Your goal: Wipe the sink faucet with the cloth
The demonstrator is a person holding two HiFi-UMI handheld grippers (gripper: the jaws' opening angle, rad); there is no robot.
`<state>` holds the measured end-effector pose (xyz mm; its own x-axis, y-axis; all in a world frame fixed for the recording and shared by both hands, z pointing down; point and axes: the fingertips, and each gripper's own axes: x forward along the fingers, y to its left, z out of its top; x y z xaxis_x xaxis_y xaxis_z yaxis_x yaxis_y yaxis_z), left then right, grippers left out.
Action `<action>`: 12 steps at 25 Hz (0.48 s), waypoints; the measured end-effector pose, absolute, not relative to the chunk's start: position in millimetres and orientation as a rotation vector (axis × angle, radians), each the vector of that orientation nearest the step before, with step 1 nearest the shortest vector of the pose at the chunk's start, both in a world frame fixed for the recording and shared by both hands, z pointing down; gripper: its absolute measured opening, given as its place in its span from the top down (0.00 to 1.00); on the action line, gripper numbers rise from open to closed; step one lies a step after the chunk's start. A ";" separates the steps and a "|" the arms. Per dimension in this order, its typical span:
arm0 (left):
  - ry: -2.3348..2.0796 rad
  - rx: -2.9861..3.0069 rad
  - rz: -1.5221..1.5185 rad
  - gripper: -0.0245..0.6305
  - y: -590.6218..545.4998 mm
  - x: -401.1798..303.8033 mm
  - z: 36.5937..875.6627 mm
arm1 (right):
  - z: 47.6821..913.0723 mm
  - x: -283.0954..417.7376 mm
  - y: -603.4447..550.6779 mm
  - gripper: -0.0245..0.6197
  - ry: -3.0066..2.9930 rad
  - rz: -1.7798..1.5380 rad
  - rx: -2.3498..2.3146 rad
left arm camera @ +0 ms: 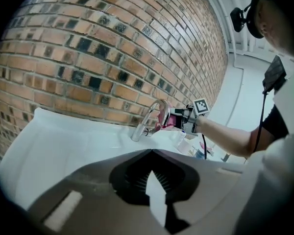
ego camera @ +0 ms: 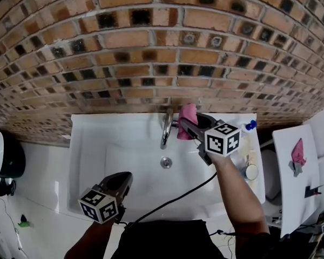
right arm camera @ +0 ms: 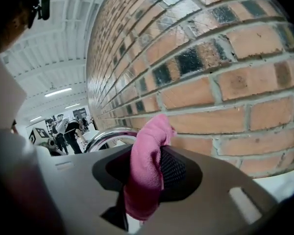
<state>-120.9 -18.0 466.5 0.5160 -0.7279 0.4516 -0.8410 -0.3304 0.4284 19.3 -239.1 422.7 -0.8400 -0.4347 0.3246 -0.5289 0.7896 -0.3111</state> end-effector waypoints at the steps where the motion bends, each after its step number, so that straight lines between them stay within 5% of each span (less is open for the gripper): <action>1: -1.278 2.137 0.228 0.95 -20.8 -121.9 465.5 | 425.7 19.1 -246.0 0.74 -2.727 0.611 0.746; 12: -1.304 2.094 0.174 0.95 -48.6 -126.2 472.2 | 467.9 -16.5 -295.1 0.74 -2.546 0.765 0.584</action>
